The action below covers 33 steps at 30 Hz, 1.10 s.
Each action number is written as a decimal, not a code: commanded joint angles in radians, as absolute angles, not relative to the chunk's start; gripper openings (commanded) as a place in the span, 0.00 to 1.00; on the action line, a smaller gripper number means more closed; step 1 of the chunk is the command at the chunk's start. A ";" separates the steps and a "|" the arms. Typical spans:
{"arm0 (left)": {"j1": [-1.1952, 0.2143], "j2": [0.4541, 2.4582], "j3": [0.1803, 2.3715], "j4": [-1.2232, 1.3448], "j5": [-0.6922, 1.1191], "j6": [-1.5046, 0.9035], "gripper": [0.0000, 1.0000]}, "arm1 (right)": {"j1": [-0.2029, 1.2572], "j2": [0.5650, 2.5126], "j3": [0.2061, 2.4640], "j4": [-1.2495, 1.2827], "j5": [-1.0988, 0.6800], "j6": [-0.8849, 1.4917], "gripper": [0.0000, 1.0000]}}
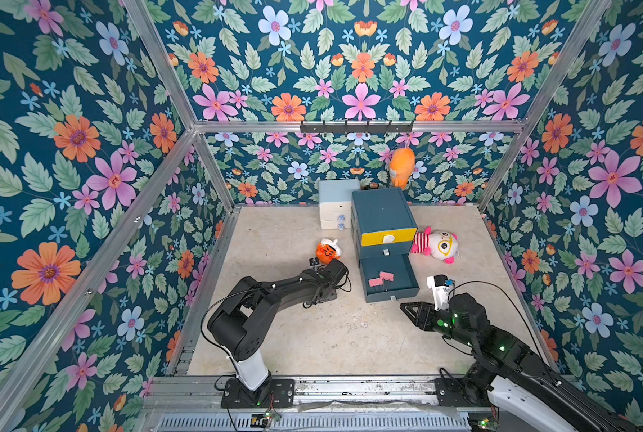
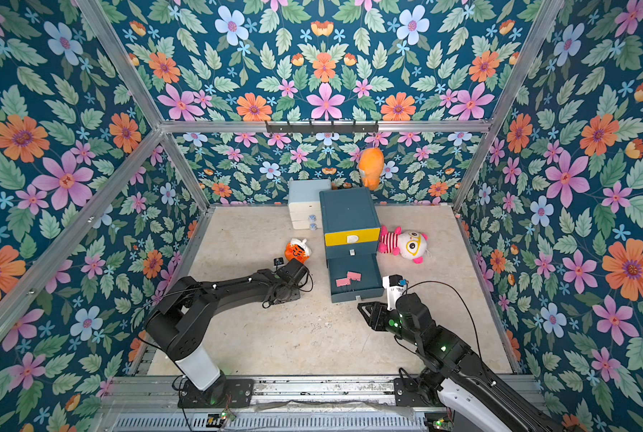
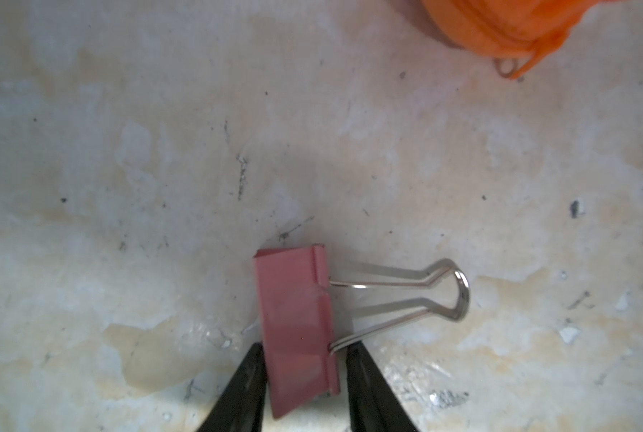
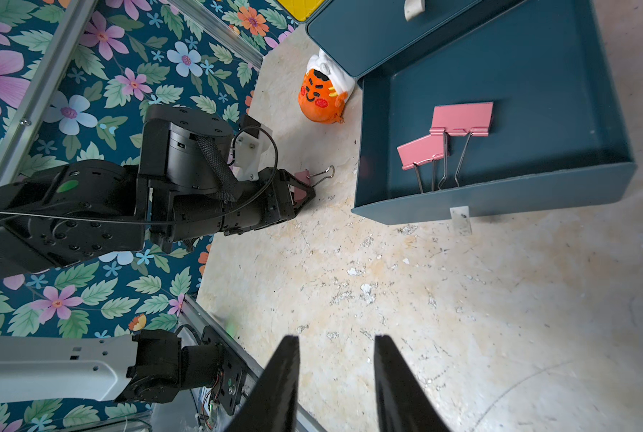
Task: Put the binder clips in the drawer according to color
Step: Pick up the binder clip at the center of the board, then place the binder clip in the drawer.
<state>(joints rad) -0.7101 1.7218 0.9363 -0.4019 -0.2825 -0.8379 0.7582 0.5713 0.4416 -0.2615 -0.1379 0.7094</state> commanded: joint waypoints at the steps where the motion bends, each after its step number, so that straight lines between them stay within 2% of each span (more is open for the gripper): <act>1: -0.708 1.726 0.926 -0.445 -0.277 -0.818 0.35 | 0.759 0.575 0.439 -0.248 -0.138 0.710 0.37; 9: -0.722 1.653 0.939 -0.464 -0.262 -0.813 0.30 | 0.759 0.574 0.449 -0.262 -0.130 0.710 0.36; 15: -0.859 1.590 1.096 -0.510 -0.232 -0.829 0.30 | 0.759 0.568 0.484 -0.355 -0.063 0.703 0.35; 22: -1.003 1.755 1.367 -0.492 -0.121 -0.833 0.30 | 0.759 0.540 0.490 -0.435 -0.005 0.729 0.35; 33: -1.008 1.969 1.516 -0.503 -0.135 -0.824 0.30 | 0.759 0.547 0.500 -0.475 0.028 0.729 0.35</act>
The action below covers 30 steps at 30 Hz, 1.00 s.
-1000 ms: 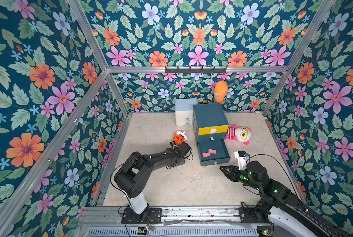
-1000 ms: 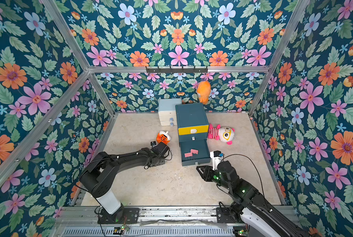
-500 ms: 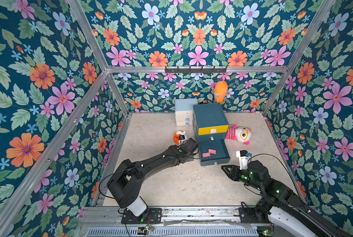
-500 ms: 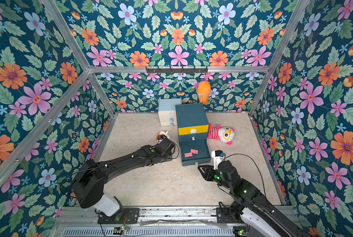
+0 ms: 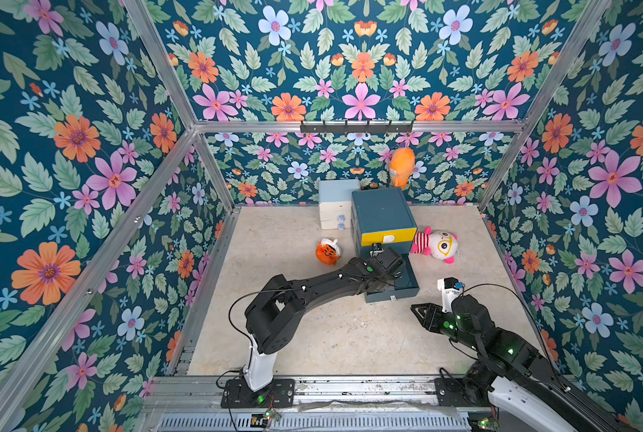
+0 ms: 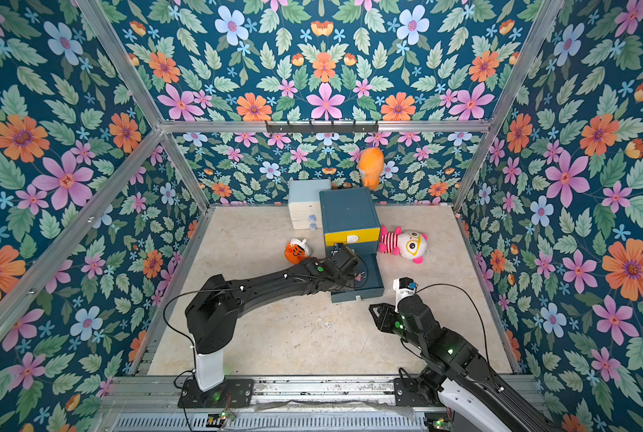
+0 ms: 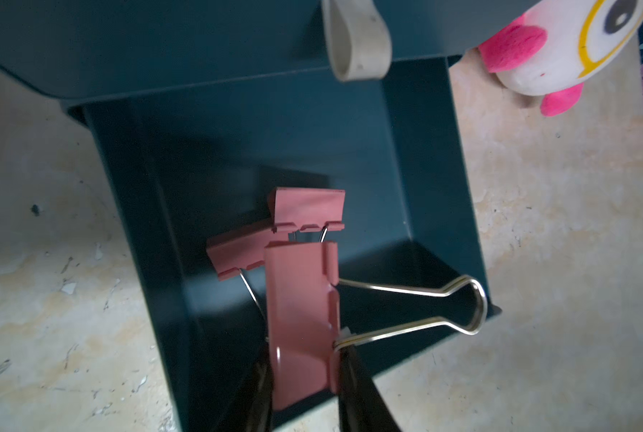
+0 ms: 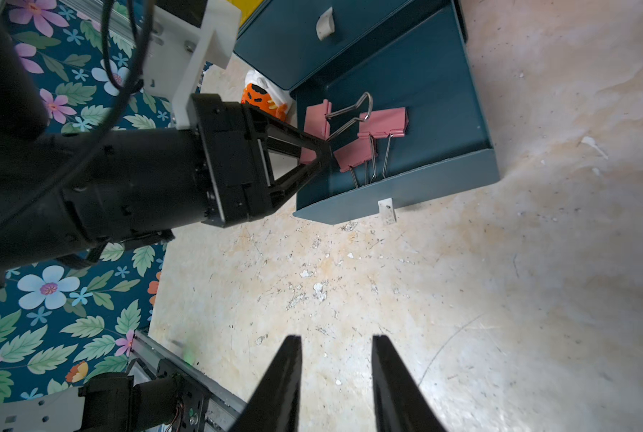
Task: Put the binder clips in the drawer according to color
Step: Place the binder clip in the drawer.
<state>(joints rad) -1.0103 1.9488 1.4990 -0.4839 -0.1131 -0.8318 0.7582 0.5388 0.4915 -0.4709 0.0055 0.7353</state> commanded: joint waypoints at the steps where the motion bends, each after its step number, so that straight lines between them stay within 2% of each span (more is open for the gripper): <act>1: -1.008 1.979 1.521 -0.505 -0.143 -0.824 0.30 | 0.759 0.554 0.499 -0.471 0.027 0.728 0.35; 6: -0.999 2.002 1.543 -0.540 -0.189 -0.822 0.30 | 0.759 0.572 0.475 -0.431 0.018 0.747 0.35; 8: -0.994 2.006 1.544 -0.556 -0.196 -0.822 0.34 | 0.758 0.588 0.462 -0.409 0.009 0.761 0.36; 11: -0.988 2.001 1.529 -0.559 -0.199 -0.823 0.44 | 0.747 0.620 0.426 -0.326 -0.031 0.783 0.36; 13: -0.984 1.995 1.514 -0.552 -0.201 -0.827 0.56 | 0.710 0.655 0.390 -0.219 -0.116 0.800 0.37; 15: -0.982 1.992 1.511 -0.549 -0.201 -0.827 0.63 | 0.671 0.689 0.357 -0.127 -0.178 0.835 0.37; 19: -0.983 1.941 1.478 -0.520 -0.217 -0.832 0.63 | 0.608 0.770 0.278 0.063 -0.247 0.915 0.36; 30: -0.953 1.594 1.168 -0.373 -0.254 -0.861 0.60 | 0.606 1.062 0.195 0.455 -0.207 1.064 0.32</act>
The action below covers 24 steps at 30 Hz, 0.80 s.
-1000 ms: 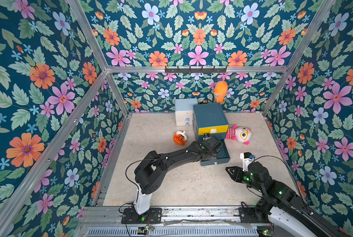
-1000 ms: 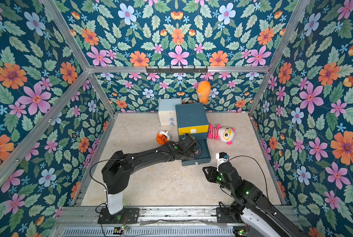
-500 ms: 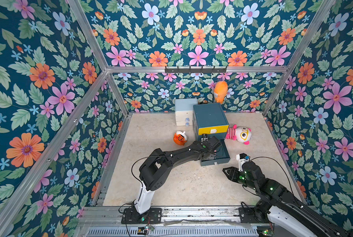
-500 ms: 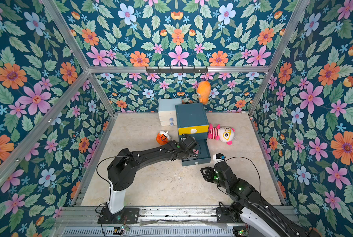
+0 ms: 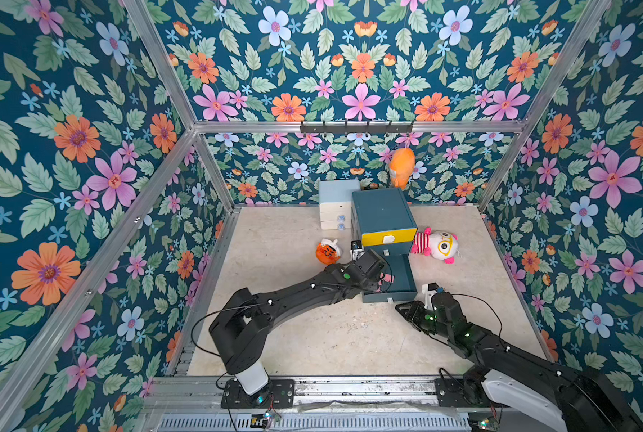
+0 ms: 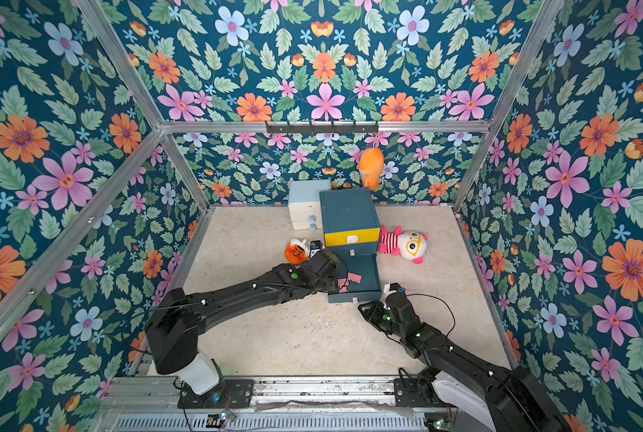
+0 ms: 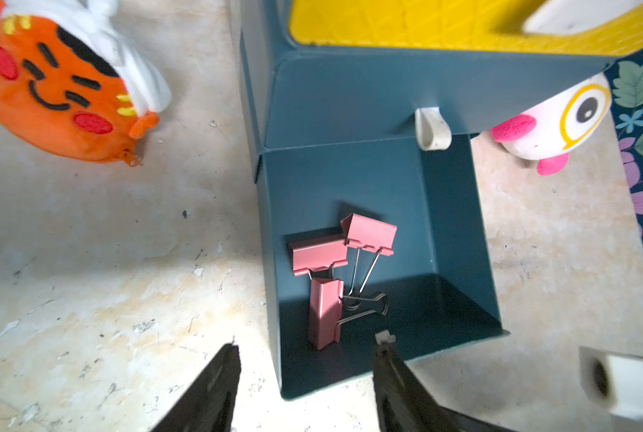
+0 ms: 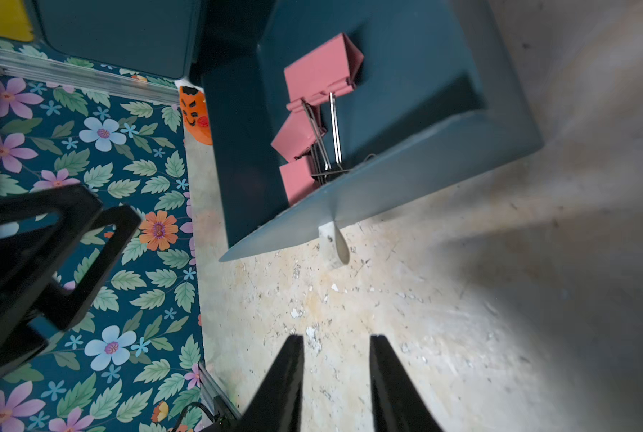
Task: Put the binder clips in the drawer according to color
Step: Place the binder clip in the drawer, then close the drawer in the storage box.
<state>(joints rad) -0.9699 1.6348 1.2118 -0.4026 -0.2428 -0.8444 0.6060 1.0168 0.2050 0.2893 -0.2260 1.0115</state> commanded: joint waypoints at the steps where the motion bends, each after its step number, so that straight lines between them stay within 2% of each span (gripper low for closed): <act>1: -0.946 1.567 1.134 -0.361 -0.252 -0.865 0.60 | 0.606 1.092 0.189 0.500 -0.209 1.075 0.32; 10: -0.901 1.409 0.877 -0.246 -0.213 -0.909 0.57 | 0.607 1.269 0.208 0.688 -0.203 1.111 0.29; 17: -0.890 1.343 0.767 -0.185 -0.212 -0.922 0.55 | 0.606 1.371 0.227 0.756 -0.180 1.131 0.16; 21: -0.888 1.334 0.728 -0.168 -0.212 -0.929 0.54 | 0.606 1.399 0.254 0.759 -0.155 1.118 0.03; 24: -0.888 1.329 0.701 -0.149 -0.212 -0.939 0.53 | 0.606 1.412 0.289 0.741 -0.138 1.098 0.01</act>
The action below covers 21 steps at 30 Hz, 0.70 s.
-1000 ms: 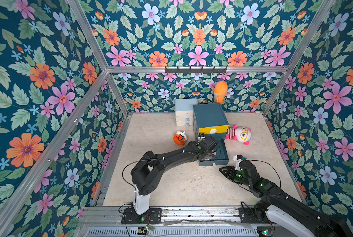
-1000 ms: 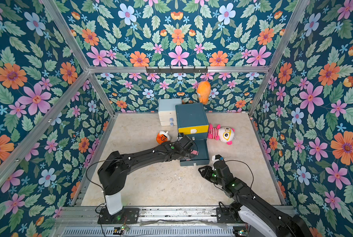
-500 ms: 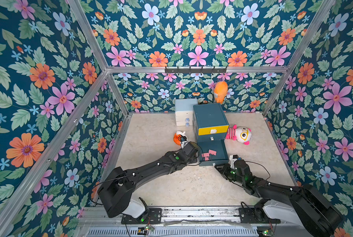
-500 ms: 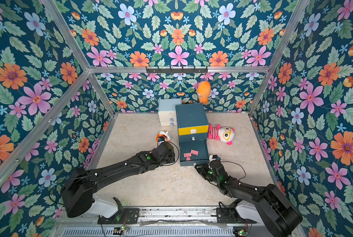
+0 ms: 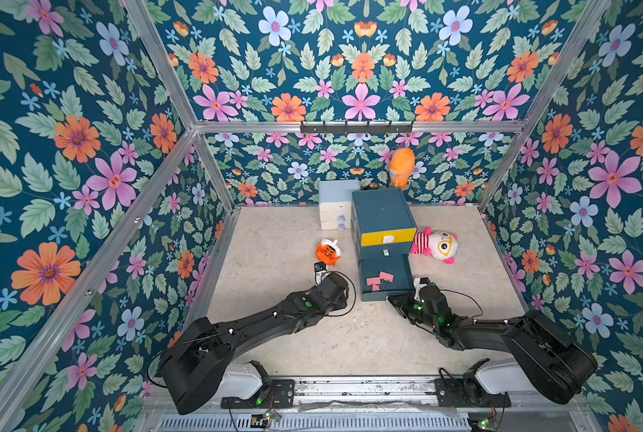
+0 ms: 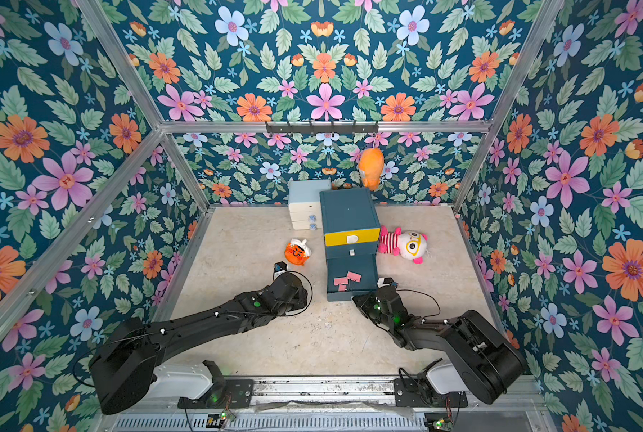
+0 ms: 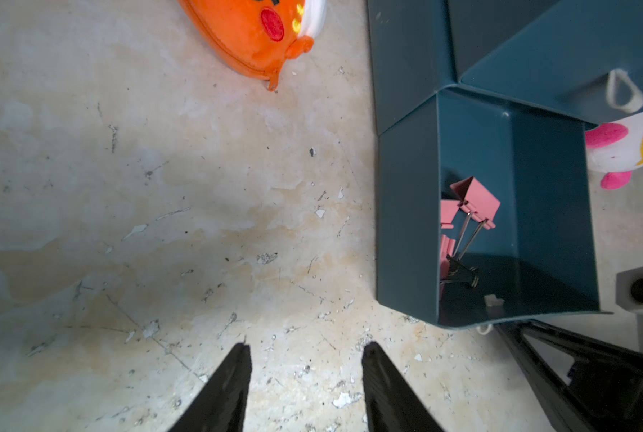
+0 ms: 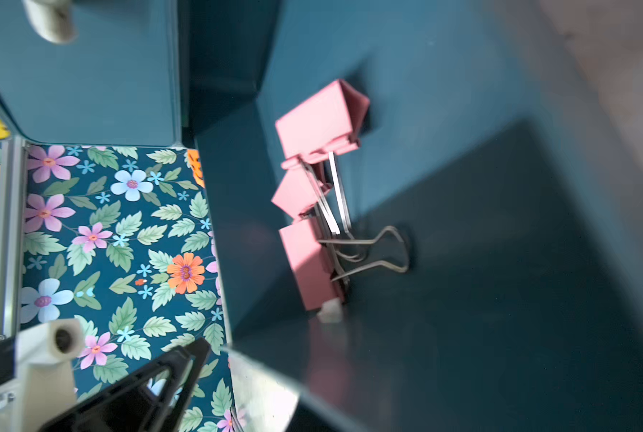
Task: Put the binder clips in the drawer according to color
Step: Close the drawer in the storage box.
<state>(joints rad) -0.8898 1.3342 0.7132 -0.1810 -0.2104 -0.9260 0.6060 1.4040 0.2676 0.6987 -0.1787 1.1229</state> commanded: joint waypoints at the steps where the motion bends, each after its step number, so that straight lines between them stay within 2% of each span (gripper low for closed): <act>1: -0.889 1.328 0.696 -0.147 -0.213 -0.942 0.53 | 0.606 1.418 0.300 0.738 -0.134 1.092 0.01; 12: -0.888 1.322 0.678 -0.138 -0.221 -0.954 0.51 | 0.572 1.544 0.443 0.727 -0.116 1.054 0.00; 21: -0.887 1.285 0.645 -0.130 -0.232 -0.972 0.51 | 0.543 1.724 0.520 0.899 -0.089 1.054 0.01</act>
